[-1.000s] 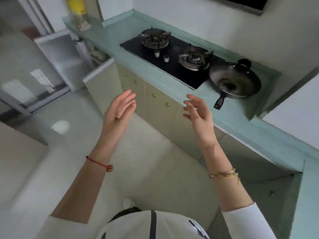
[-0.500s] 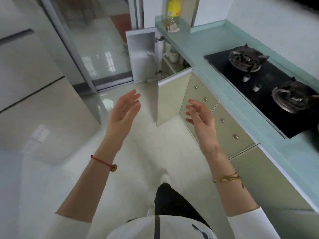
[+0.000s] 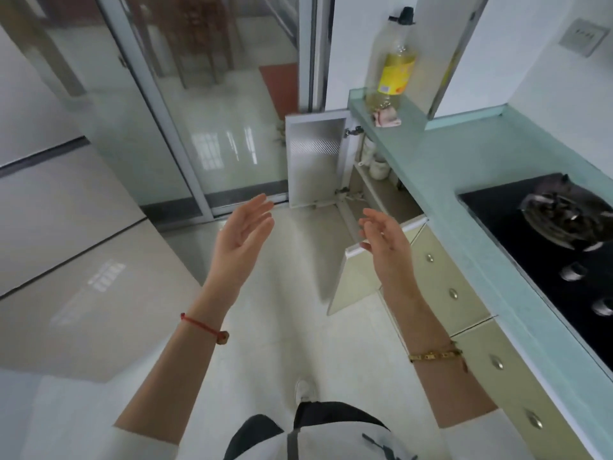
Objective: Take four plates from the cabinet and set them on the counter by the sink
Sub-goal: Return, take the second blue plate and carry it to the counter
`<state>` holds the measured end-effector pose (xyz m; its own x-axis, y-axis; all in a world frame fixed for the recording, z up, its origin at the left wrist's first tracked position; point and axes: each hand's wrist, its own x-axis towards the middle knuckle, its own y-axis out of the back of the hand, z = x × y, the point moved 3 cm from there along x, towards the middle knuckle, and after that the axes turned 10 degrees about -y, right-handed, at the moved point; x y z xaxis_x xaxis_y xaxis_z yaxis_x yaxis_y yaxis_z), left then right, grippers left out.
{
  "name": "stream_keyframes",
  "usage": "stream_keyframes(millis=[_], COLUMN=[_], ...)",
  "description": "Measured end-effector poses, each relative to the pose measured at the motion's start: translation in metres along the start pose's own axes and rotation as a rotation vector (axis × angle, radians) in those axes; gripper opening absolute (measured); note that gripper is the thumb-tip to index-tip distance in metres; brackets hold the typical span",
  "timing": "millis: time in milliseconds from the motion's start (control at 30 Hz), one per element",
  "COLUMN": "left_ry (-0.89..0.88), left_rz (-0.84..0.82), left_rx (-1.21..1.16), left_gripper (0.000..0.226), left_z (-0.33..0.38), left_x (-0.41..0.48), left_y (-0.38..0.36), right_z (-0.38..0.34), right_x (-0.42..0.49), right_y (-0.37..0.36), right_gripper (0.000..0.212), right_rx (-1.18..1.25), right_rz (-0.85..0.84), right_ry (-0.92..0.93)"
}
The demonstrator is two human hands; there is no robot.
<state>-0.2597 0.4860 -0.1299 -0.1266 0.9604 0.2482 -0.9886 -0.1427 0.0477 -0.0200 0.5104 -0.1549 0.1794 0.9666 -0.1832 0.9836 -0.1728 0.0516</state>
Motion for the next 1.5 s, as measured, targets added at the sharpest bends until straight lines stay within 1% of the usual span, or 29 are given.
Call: stream_keyframes(millis=[100,267,433,600,667,733,933,1133,1333,1500], left_ry=[0.039,0.092,0.128,0.148,0.155,0.172,0.232,0.235,0.243,0.267], left_rz=[-0.005,-0.033,-0.141,-0.336,-0.409,-0.522,-0.805,-1.018,-1.121,-1.203], left_rx=[-0.011,-0.019,0.014,0.020,0.004,-0.005,-0.017,0.001,0.061,0.148], left_gripper=[0.037,0.036,0.034,0.030,0.028,0.028,0.032,0.029,0.026,0.027], left_z=[-0.018,-0.052,-0.108,-0.161,-0.175,-0.189,-0.233,-0.290,-0.357,-0.451], left_x=[0.053,0.142,0.251,0.371,0.414,0.450,0.514,0.551,0.569,0.571], left_y=[0.001,0.000,0.000,-0.003,-0.009,-0.022,-0.081,-0.163,-0.227,-0.277], right_z=[-0.006,-0.006,0.003,0.010,0.011,0.013,0.034,0.071,0.124,0.207], right_x=[0.056,0.139,0.220,0.289,0.311,0.331,0.373,0.420,0.464,0.509], right_y=[-0.017,-0.044,-0.081,-0.123,-0.136,-0.143,-0.141,-0.113,-0.076,-0.049], right_gripper=[0.028,0.027,0.024,0.022,0.022,0.022,0.021,0.024,0.023,0.028], right_rx=[-0.012,-0.023,0.014,0.059,0.098,0.150,0.203,0.187,0.235,0.216], right_rz=[0.008,0.038,0.111,0.275,0.368,0.489,0.743,0.879,0.958,1.012], right_ry=[-0.053,-0.091,-0.136,-0.192,-0.219,-0.254,-0.366,-0.483,-0.575,-0.683])
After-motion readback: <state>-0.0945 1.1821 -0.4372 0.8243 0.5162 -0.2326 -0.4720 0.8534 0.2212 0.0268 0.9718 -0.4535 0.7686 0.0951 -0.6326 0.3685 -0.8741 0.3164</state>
